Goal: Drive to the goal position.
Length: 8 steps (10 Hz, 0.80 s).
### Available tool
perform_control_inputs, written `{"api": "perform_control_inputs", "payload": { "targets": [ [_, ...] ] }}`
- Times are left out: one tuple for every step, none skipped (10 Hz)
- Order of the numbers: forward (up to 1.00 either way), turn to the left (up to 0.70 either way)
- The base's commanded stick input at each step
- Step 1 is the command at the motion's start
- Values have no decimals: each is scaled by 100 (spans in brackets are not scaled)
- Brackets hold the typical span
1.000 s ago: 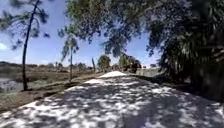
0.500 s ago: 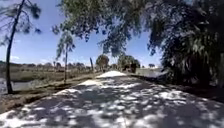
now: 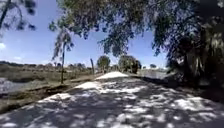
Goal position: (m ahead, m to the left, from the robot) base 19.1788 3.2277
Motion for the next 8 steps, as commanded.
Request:
{"api": "perform_control_inputs", "payload": {
  "targets": [
    [100,0],
    [100,0],
    [100,-40],
    [100,-40],
    [100,-37],
    [100,-7],
    [100,0],
    [100,0]
  ]
}}
